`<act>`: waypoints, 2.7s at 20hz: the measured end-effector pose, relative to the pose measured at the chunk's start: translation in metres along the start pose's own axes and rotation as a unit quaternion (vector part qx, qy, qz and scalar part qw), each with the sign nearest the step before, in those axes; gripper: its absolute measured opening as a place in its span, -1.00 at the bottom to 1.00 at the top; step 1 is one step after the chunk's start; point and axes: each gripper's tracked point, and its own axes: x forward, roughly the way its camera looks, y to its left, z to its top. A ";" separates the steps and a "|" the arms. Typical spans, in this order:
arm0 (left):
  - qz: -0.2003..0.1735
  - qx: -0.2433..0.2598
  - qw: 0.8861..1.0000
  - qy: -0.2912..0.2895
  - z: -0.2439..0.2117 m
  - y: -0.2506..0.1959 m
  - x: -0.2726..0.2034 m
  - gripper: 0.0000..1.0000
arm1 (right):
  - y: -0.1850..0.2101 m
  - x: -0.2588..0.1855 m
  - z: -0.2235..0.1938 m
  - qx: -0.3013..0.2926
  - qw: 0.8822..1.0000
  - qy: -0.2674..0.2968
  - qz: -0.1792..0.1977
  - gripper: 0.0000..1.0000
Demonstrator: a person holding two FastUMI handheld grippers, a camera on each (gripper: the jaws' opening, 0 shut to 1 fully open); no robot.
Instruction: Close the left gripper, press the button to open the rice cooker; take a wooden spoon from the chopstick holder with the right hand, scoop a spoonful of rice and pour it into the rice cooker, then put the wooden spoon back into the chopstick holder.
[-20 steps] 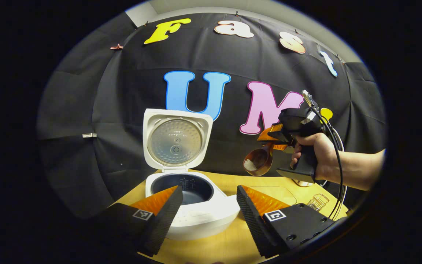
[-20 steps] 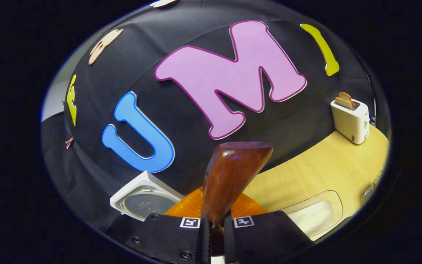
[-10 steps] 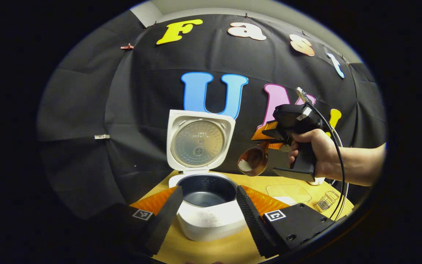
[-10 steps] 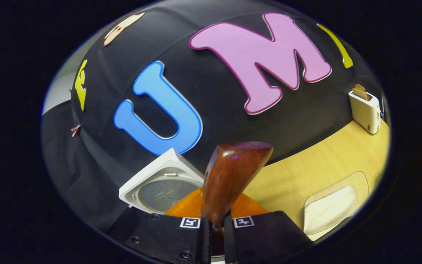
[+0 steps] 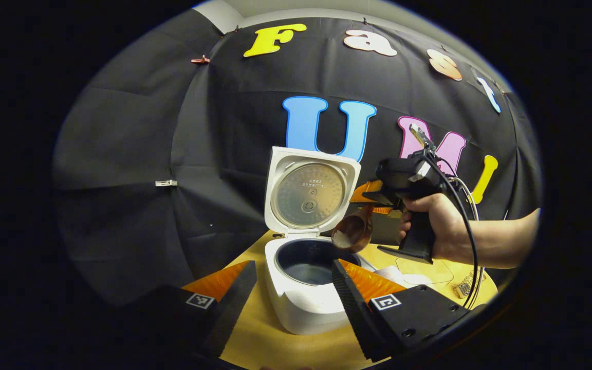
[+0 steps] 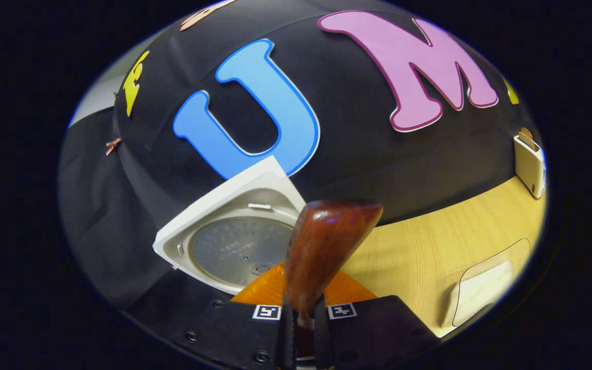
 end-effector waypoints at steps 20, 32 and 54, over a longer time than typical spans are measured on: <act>0.026 -0.001 1.000 -0.005 0.003 0.018 0.001 0.89 | 0.048 0.014 -0.050 -0.385 0.918 -0.031 0.086 -0.64; 0.018 0.000 1.000 -0.018 0.011 0.010 -0.004 0.89 | 0.047 -0.007 -0.033 -0.324 0.940 -0.008 0.105 -0.63; -0.076 0.017 0.997 0.004 0.011 -0.230 -0.012 0.89 | -0.275 -0.207 0.149 -0.112 0.990 -0.078 -0.045 -0.64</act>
